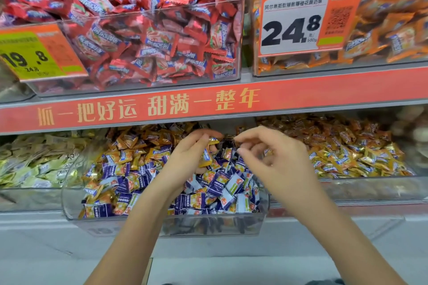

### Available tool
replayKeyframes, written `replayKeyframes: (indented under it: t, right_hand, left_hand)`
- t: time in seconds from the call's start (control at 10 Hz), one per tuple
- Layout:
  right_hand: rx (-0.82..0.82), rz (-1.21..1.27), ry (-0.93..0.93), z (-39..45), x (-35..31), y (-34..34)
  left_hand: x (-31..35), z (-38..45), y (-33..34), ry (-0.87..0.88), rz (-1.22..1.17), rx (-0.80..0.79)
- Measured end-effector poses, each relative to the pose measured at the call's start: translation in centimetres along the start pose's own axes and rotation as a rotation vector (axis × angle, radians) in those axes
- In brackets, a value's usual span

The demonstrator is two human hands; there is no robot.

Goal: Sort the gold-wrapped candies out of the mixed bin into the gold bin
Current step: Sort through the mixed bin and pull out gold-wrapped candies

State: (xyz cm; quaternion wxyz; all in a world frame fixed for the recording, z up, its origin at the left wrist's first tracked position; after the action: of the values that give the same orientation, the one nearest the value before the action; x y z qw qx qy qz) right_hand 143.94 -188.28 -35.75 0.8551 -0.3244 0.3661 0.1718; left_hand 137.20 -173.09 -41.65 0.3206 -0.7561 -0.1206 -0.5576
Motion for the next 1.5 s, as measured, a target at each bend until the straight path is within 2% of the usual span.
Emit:
replayKeyframes:
  t: [0.1, 0.2, 0.3, 0.4, 0.5, 0.7, 0.8, 1.1, 1.3, 1.4, 1.5]
  right_hand:
    - [-0.038, 0.29, 0.223, -1.3, 0.3, 3.8]
    - [0.02, 0.665, 0.555, -2.9, 1.8, 7.1]
    - [0.187, 1.149, 0.881, -3.7, 3.3, 9.2]
    - [0.336, 1.41, 1.036, -3.9, 4.1, 10.0]
    - [0.424, 1.443, 1.052, -3.7, 5.1, 10.3]
    - [0.479, 1.423, 1.004, -3.3, 6.0, 10.4]
    - [0.484, 1.408, 1.003, -3.2, 5.9, 10.4]
    - [0.352, 1.396, 0.951, -2.5, 5.9, 10.8]
    - [0.355, 1.413, 0.973, -2.7, 6.0, 11.1]
    - [0.381, 1.404, 0.975, -2.7, 6.1, 11.1]
    - [0.405, 1.371, 0.955, -2.7, 6.4, 10.9]
  left_hand:
    - [-0.2, 0.2, -0.4, -0.038, -0.113, 0.036]
    - [0.2, 0.2, -0.7, -0.001, -0.136, 0.063]
    - [0.8, -0.4, -0.3, 0.025, -0.163, 0.05]
    - [0.8, -0.3, 0.8, 0.038, -0.066, 0.016]
    - [1.1, 0.0, 1.2, 0.062, 0.003, 0.021]
    - [1.2, -0.1, 1.8, 0.067, 0.083, -0.01]
    - [1.3, -0.7, 2.6, 0.061, 0.116, -0.096]
    - [-0.1, 0.0, 0.7, 0.064, -0.088, -0.042]
    - [-0.7, -0.3, -0.1, 0.006, -0.01, -0.231]
    - [-0.6, -1.0, -0.5, 0.007, 0.087, -0.258]
    - [-0.5, -0.9, -1.4, 0.008, 0.085, -0.182]
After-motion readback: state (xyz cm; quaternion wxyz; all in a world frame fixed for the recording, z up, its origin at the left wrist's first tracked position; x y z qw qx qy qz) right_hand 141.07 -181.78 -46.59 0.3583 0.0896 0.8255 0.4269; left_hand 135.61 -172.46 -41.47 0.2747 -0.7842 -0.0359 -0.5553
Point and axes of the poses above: each hand's wrist, its own z-axis towards the middle knuckle, its own y-axis out of the palm, x = y × z, the point moved 9 cm from there along z, towards the middle knuckle, and after that the axes turned 9 degrees about -y, right-handed, at the moved point
